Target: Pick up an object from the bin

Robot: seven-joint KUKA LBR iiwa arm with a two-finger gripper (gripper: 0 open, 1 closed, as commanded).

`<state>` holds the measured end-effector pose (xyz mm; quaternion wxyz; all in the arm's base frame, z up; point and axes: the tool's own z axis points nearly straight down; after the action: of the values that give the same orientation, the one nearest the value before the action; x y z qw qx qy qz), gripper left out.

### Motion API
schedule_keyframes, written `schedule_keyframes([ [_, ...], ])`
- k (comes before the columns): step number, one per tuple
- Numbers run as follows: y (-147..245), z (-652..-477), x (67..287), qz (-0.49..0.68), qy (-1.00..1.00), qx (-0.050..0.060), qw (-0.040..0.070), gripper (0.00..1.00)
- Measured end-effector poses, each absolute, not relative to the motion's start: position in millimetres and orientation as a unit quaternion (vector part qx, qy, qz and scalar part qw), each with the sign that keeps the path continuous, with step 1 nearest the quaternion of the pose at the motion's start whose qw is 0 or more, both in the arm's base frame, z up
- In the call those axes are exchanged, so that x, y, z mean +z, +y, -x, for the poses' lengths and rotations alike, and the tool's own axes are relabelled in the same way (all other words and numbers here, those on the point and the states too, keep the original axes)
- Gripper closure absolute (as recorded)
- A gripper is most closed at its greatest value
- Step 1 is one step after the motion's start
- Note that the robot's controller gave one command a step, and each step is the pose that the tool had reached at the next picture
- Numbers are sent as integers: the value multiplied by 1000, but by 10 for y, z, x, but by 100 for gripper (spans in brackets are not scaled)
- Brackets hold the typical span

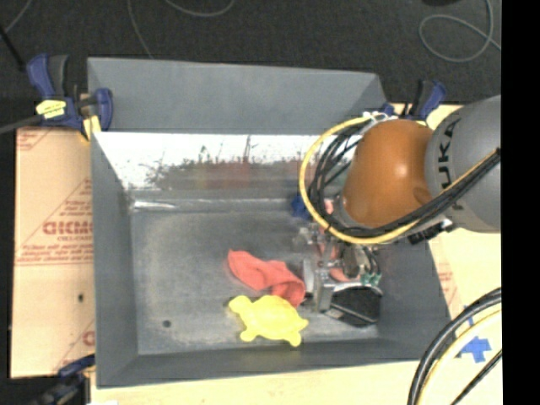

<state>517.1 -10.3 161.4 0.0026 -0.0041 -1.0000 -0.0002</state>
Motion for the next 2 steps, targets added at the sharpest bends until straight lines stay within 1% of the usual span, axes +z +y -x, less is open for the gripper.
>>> schedule_keyframes([
  [1, -104, -5189, 1657, 4, -1000, 0, -1, 0],
  [2, -144, -5146, 1109, 62, -998, 0, -1, 0],
])
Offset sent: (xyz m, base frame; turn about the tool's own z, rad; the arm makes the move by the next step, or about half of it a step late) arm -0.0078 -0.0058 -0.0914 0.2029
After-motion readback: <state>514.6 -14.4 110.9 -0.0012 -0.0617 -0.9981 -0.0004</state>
